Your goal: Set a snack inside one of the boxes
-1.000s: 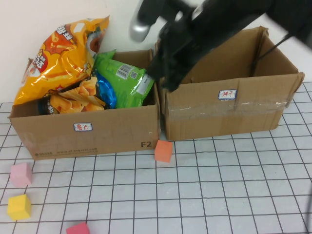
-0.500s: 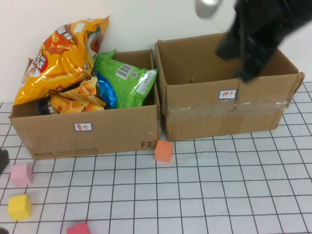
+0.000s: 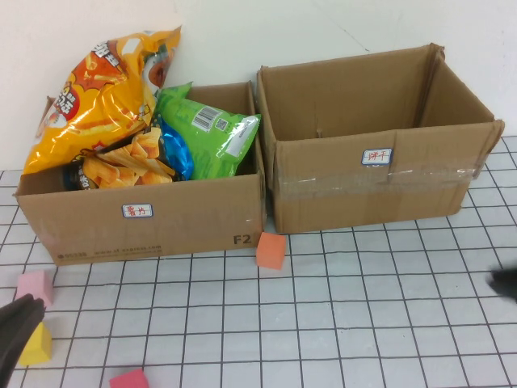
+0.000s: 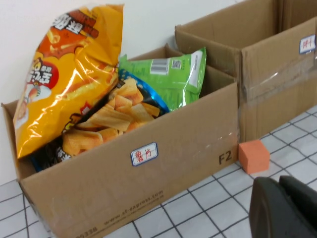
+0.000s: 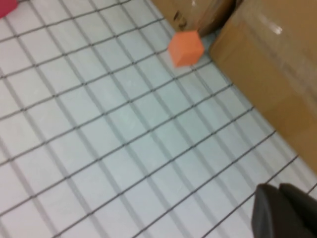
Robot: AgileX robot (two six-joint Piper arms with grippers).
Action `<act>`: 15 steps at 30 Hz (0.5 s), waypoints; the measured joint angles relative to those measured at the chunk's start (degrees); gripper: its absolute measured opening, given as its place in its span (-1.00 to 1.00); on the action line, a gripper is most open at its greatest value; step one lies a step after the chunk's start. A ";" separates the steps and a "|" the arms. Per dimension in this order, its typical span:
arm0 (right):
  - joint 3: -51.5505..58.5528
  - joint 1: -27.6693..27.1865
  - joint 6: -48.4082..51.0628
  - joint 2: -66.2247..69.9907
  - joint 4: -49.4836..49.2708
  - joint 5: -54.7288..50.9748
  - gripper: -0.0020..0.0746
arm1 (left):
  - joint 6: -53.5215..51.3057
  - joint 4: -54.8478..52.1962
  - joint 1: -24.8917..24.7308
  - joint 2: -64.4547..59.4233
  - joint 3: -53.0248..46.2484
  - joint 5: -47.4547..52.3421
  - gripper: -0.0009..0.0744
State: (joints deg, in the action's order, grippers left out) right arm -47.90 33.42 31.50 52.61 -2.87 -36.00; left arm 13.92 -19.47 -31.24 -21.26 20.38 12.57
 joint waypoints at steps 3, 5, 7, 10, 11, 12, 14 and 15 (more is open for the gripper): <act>9.48 0.00 -1.31 -8.76 -0.14 2.21 -0.94 | 0.00 -0.94 0.00 0.00 -0.15 0.61 -0.98; 14.57 0.00 -2.18 -14.87 -0.20 2.71 -0.94 | 0.00 -1.36 0.00 0.00 -0.15 1.88 -0.98; 18.23 0.00 -2.54 -20.90 -0.28 2.96 -0.94 | 0.00 -1.45 0.00 0.00 -0.24 3.32 -0.98; 22.34 0.00 -2.72 -28.05 -0.28 3.10 -0.94 | 0.00 -1.45 0.00 0.00 -0.24 5.41 -0.98; 23.41 0.00 -2.82 -30.12 -0.28 3.10 -0.94 | 0.00 -1.45 0.00 0.00 -0.24 6.00 -0.98; 24.31 0.00 -2.82 -31.58 -0.28 3.10 -0.94 | 0.00 -1.45 0.00 0.00 -0.24 6.53 -0.98; 25.58 0.00 -2.82 -34.41 -0.34 2.75 -0.94 | 0.00 -1.45 0.00 0.00 -0.24 7.06 -0.98; 25.79 0.00 -2.82 -35.38 -0.64 2.47 -0.94 | 0.00 -1.45 0.00 0.00 -0.24 7.07 -0.98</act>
State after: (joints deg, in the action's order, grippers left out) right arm -22.11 33.42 28.68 17.24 -3.51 -33.54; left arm 13.92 -20.92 -31.24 -21.26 20.14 19.64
